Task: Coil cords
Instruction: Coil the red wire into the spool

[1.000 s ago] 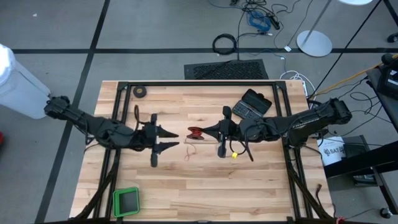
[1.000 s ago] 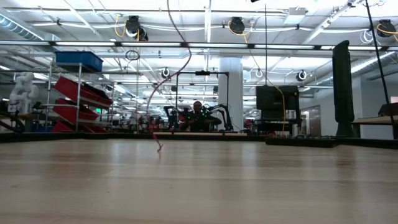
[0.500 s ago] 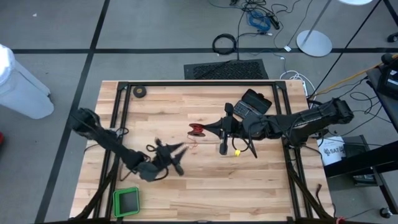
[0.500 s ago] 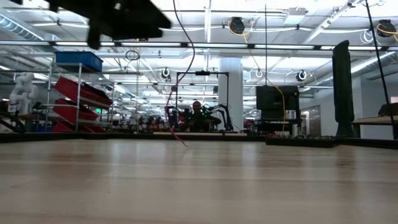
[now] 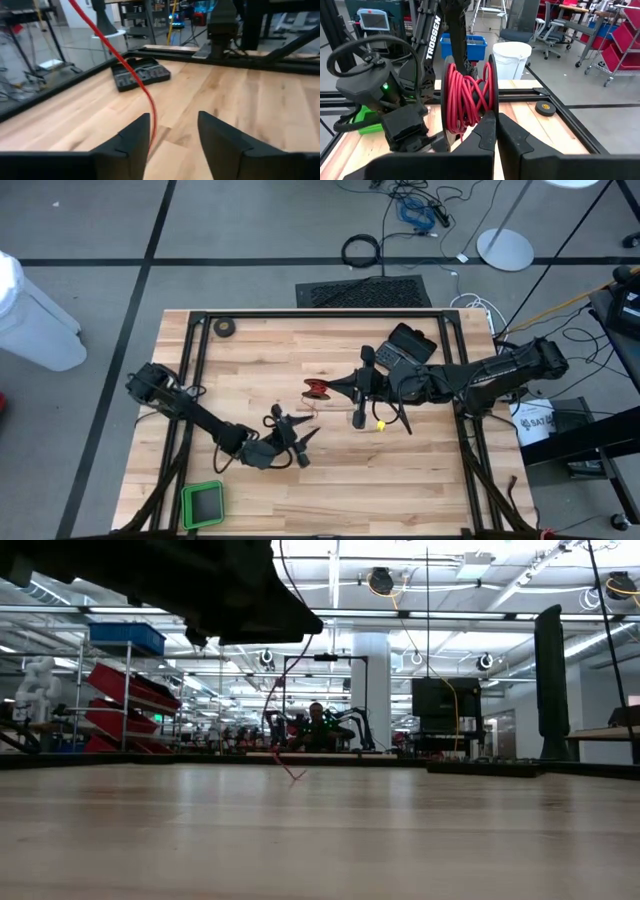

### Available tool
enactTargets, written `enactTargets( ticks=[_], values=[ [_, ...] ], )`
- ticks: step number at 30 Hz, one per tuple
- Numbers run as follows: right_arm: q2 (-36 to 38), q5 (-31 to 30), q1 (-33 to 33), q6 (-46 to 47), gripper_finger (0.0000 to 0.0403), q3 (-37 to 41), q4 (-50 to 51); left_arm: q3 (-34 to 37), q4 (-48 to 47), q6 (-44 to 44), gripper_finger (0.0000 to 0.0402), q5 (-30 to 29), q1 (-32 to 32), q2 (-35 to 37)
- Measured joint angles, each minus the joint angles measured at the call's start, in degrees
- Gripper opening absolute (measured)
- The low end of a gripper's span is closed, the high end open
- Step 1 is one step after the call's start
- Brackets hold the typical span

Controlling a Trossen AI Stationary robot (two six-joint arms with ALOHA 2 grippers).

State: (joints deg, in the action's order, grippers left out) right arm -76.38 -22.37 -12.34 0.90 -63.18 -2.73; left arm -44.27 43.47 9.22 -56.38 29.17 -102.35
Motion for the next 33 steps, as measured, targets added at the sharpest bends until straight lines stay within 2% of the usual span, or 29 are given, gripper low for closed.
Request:
enactTargets(
  ticks=[6, 13, 19, 22, 33],
  values=[
    [0.0, 0.01, 0.0, 1.14, 0.0, -0.02, 0.9, 0.0, -0.11, -0.55, 0.0225, -1.25, -1.6, 0.0],
    [0.0, 0.0, 0.0, 1.19, 0.0, -0.02, 0.89, 0.0, -0.17, -0.55, 0.0229, -0.91, -2.21, 0.0],
    [0.0, 0.0, 0.0, 1.19, 0.0, -0.02, 0.8, 0.0, -0.22, 1.21, 0.0197, -0.48, -2.71, 0.0],
    [0.0, 0.0, 0.0, 1.19, 0.0, -0.02, 0.8, 0.0, -0.22, 2.48, 0.0182, 2.09, -3.43, 0.0],
    [0.0, 0.0, 0.0, 1.21, 0.0, -0.02, 0.76, 0.0, -0.2, 2.51, 0.0143, 5.37, -3.69, 0.0]
  ],
)
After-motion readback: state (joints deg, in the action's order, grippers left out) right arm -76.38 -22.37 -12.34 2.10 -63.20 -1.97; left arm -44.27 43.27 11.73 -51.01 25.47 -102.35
